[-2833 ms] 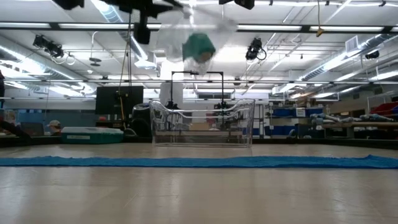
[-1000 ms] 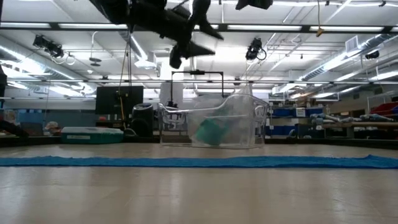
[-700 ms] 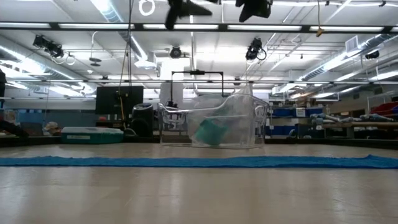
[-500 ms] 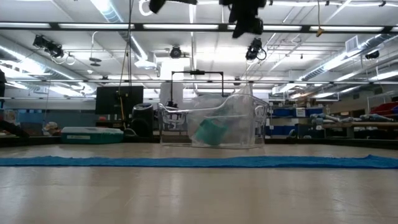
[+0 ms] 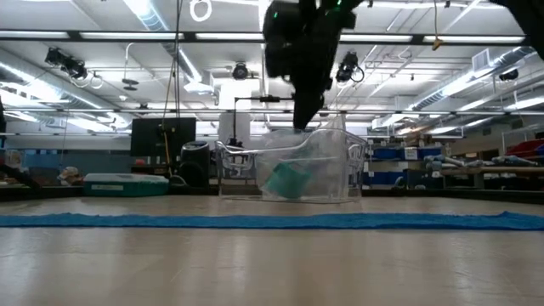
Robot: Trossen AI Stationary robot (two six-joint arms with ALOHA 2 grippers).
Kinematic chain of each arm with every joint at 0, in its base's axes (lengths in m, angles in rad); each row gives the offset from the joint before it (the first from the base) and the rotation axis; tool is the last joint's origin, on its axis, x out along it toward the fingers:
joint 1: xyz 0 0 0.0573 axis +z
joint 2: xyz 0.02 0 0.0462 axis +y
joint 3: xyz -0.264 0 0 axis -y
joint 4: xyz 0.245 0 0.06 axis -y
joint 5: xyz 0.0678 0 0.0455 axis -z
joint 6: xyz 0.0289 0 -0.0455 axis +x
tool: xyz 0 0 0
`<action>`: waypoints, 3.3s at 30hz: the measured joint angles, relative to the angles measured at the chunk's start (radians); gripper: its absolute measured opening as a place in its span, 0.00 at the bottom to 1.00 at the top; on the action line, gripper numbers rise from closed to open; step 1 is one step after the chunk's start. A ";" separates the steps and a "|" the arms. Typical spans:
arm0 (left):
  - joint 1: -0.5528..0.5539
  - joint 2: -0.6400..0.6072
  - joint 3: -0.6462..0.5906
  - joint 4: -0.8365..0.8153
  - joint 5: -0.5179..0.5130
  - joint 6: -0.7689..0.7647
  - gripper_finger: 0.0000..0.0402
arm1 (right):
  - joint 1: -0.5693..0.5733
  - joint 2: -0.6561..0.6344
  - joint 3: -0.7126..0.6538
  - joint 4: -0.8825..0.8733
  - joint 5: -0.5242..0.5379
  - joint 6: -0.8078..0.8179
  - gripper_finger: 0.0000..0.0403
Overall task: Roll bandage
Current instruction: Put the packed green bandage into the transparent bin, then return to Home Position
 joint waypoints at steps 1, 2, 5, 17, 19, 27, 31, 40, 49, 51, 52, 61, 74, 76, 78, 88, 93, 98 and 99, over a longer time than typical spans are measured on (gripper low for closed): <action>-0.021 0.000 0.000 -0.010 -0.018 -0.021 0.24 | -0.004 0.020 0.000 0.007 -0.001 -0.013 0.39; -0.039 0.000 0.000 -0.032 -0.033 -0.037 0.24 | -0.006 0.044 0.000 0.014 -0.009 -0.023 0.38; -0.081 0.000 0.000 -0.085 -0.064 -0.076 0.23 | -0.009 0.116 0.000 0.001 -0.023 -0.041 0.37; -0.131 0.000 0.000 -0.161 -0.146 -0.152 0.23 | -0.012 0.220 0.000 -0.120 -0.016 -0.042 0.37; -0.131 0.000 0.000 -0.163 -0.166 -0.152 0.23 | -0.016 0.190 0.008 -0.132 -0.015 -0.043 0.37; -0.130 0.000 0.000 -0.160 -0.222 -0.152 0.23 | -0.032 0.038 0.060 -0.209 -0.018 0.005 0.37; -0.130 -0.001 -0.001 -0.121 -0.226 -0.148 0.23 | -0.042 -0.084 0.060 -0.164 -0.117 0.086 0.37; -0.149 -0.112 -0.056 0.014 -0.302 -0.017 0.19 | -0.010 -0.475 -0.067 0.230 -0.140 0.134 0.37; -0.149 -0.308 -0.458 0.513 -0.211 0.060 0.13 | 0.021 -0.853 -0.542 0.530 -0.172 0.325 0.37; -0.149 -0.338 -0.545 0.600 -0.172 0.057 0.12 | 0.033 -0.932 -0.642 0.561 -0.179 0.375 0.37; -0.149 -0.346 -0.578 0.632 -0.156 0.053 0.11 | 0.040 -0.973 -0.692 0.578 -0.179 0.400 0.37; -0.149 -0.414 -0.819 0.855 0.021 -0.027 0.07 | 0.081 -1.316 -1.078 0.742 -0.167 0.675 0.37; -0.151 -0.451 -1.098 1.014 0.103 -0.233 0.01 | 0.087 -1.588 -1.283 0.756 -0.203 0.873 0.23; -0.151 -0.452 -1.123 1.035 0.122 -0.234 0.01 | 0.087 -1.604 -1.283 0.717 -0.207 0.849 0.11; -0.151 -0.452 -1.154 1.068 0.131 -0.235 0.01 | 0.087 -1.624 -1.284 0.689 -0.215 0.819 0.03; -0.152 -0.451 -1.384 1.388 0.171 -0.235 0.00 | 0.087 -1.683 -1.283 0.532 -0.218 0.878 0.01; -0.152 -0.451 -1.502 1.520 0.169 -0.236 0.00 | 0.087 -1.685 -1.284 0.469 -0.219 0.978 0.00; -0.152 -0.451 -1.586 1.575 0.168 -0.236 0.00 | 0.087 -1.685 -1.284 0.445 -0.219 0.899 0.02; -0.152 -0.450 -1.585 1.560 0.167 -0.237 0.00 | 0.087 -1.685 -1.284 0.447 -0.219 0.873 0.03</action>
